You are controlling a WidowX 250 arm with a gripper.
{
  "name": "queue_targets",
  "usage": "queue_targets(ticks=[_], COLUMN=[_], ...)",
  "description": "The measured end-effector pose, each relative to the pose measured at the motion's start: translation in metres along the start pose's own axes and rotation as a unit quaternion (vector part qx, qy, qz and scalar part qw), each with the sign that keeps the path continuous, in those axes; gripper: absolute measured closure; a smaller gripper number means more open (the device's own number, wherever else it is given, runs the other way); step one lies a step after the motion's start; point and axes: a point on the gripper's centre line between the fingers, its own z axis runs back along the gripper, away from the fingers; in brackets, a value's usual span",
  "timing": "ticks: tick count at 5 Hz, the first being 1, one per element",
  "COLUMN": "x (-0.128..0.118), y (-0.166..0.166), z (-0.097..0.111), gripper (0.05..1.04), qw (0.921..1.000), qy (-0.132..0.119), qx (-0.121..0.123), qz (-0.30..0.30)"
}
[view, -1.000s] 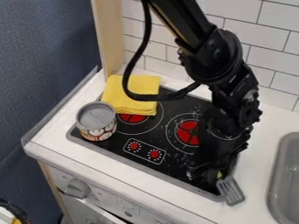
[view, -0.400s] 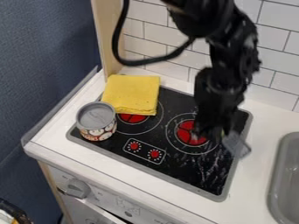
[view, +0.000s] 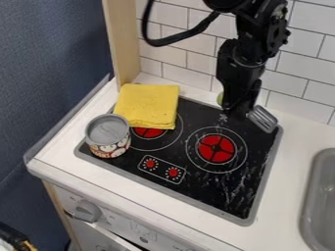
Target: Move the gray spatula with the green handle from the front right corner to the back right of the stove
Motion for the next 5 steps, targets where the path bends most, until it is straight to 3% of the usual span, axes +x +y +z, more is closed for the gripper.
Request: queue_targets(ticks=[2,4,5], x=[0.011,0.008,0.002], y=[-0.021,-0.011,-0.011], z=[-0.032,-0.056,-0.060], gripper=[0.760,0.760,0.716], qw=[0.9965,0.9946,0.9951], qy=[-0.023,-0.027,-0.022], qx=[0.025,0.058,0.062], qz=[0.076,0.081,0.073])
